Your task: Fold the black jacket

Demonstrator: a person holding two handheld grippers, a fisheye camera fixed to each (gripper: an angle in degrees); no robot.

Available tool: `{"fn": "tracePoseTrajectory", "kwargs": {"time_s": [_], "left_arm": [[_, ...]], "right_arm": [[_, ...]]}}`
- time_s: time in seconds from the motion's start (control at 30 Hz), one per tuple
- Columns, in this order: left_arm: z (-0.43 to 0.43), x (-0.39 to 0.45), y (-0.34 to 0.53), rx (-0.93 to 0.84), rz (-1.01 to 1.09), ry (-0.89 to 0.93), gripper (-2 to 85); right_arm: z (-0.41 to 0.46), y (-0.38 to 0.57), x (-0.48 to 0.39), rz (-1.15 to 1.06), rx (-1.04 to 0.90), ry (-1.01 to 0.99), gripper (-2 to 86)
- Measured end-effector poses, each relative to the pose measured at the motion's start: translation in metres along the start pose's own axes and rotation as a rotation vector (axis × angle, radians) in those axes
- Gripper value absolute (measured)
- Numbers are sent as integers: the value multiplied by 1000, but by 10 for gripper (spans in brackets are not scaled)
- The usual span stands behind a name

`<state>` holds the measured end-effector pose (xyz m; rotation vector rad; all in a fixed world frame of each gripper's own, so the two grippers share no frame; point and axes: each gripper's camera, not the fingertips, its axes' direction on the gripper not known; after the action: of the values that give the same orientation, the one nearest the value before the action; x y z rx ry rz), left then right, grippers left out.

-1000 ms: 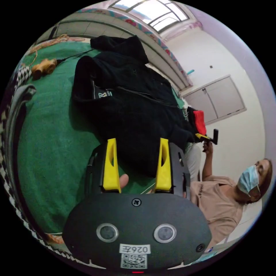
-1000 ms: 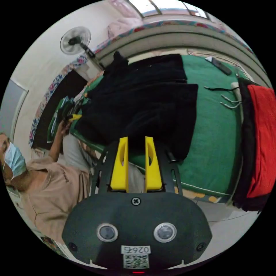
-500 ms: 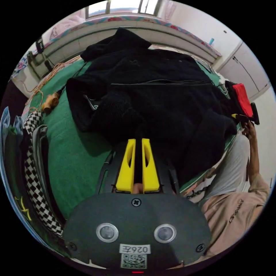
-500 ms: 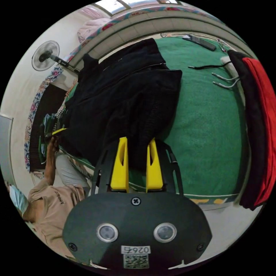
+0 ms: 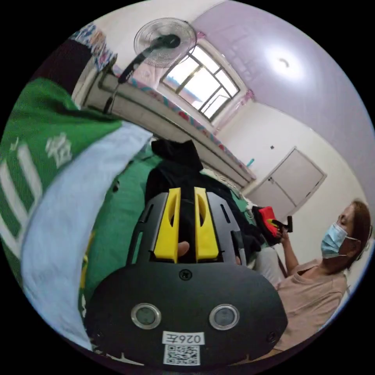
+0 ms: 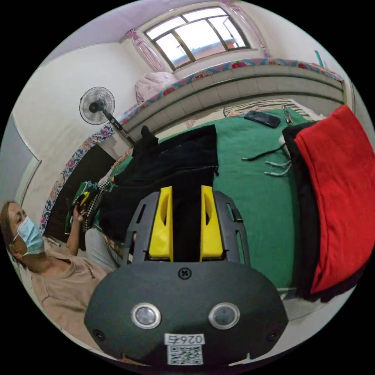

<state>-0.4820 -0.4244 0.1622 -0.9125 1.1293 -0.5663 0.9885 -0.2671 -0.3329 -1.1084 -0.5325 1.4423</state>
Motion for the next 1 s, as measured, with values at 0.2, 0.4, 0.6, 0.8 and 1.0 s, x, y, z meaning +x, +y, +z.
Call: {"fn": "tracePoseTrajectory", "kwargs": {"time_s": [0.2,0.4,0.6,0.8,1.0], "left_arm": [[166,6,-91,-360,104,-212,234],[304,-39,-132,-505,-113,-70,267],[414,23,-132,-828,200,-346,192],[392,87,-130,-671,405,-194,59],[328,124,-139,-371,509,-200,69]], "right_arm": [[127,-140,39,35,-106,5,129],[231,-218,71,116,-147,0,211],[298,-243,44,57,-227,42,143],[280,-234,-26,-151,-211,133,28],[193,-186,-115,-406,68,413,8]]}}
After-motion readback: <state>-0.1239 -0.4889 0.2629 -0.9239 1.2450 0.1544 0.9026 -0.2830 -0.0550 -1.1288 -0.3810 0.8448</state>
